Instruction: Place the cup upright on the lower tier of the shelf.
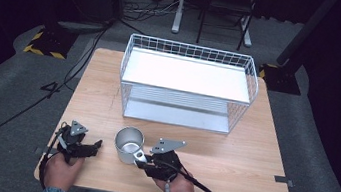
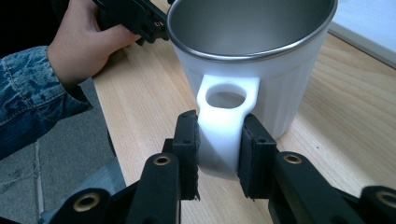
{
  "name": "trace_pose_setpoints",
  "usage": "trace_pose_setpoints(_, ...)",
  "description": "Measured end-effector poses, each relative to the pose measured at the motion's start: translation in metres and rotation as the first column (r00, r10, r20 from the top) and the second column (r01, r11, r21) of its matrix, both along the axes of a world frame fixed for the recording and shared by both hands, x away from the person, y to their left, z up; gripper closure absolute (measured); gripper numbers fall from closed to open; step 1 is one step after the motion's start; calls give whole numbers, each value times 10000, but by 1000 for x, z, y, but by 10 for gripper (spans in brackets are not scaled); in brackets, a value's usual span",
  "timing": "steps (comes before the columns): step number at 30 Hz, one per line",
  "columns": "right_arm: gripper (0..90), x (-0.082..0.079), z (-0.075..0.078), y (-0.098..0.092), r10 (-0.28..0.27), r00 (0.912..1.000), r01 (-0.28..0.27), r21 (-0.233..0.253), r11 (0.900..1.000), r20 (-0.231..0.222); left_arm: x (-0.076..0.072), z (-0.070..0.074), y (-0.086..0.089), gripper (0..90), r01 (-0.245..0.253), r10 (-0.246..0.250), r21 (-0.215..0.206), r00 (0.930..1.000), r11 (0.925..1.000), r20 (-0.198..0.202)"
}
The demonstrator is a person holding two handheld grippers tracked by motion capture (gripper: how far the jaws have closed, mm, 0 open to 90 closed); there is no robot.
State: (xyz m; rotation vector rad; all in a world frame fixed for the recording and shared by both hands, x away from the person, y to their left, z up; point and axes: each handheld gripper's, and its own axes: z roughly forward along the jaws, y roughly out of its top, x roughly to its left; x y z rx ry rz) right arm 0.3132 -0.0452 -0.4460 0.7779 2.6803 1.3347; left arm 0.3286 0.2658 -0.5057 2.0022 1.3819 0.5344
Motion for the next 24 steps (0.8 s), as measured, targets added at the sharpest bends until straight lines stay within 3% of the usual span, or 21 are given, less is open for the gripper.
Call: trace_pose_setpoints(24,723,5,16,-10,-311,9974,233,1166,9929,657,0,0,0,181,-4,4,-1,10000,10000,-1)
